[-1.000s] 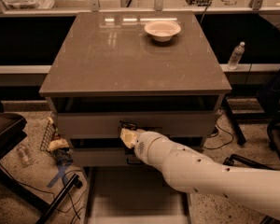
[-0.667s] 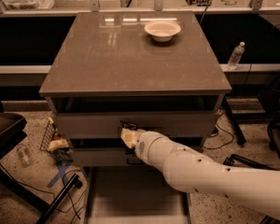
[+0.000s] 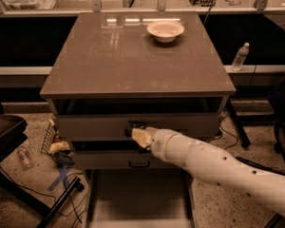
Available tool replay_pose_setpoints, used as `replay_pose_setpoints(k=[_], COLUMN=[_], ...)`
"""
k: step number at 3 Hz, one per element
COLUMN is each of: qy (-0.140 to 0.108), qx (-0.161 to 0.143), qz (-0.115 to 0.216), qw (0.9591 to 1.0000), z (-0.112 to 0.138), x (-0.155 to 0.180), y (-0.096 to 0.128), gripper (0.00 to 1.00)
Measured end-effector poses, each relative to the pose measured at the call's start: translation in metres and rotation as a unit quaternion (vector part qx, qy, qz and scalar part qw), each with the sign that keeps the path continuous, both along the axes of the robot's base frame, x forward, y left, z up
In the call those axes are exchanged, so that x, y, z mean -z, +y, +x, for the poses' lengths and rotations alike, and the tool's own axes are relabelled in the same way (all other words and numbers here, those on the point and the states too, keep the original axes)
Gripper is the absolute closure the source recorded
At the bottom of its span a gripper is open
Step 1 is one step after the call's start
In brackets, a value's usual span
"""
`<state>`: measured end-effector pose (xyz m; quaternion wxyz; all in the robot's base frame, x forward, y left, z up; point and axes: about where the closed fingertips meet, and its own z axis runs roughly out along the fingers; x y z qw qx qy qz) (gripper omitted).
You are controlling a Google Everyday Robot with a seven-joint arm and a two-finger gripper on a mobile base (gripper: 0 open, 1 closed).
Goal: Place rxbar chocolate into bottom drawer
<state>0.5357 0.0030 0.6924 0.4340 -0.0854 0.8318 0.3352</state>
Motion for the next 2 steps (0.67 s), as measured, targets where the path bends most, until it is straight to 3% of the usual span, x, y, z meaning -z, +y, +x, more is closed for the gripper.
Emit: replay_pose_setpoints(k=[1, 2], qy=[-0.067, -0.110], qx=[-0.016, 0.020], qz=[-0.017, -0.044], qw=[0.9975, 0.9927], z=[0.025, 0.039], x=[-0.022, -0.065], y=[-0.053, -0.160], gripper=[1.00, 1.00])
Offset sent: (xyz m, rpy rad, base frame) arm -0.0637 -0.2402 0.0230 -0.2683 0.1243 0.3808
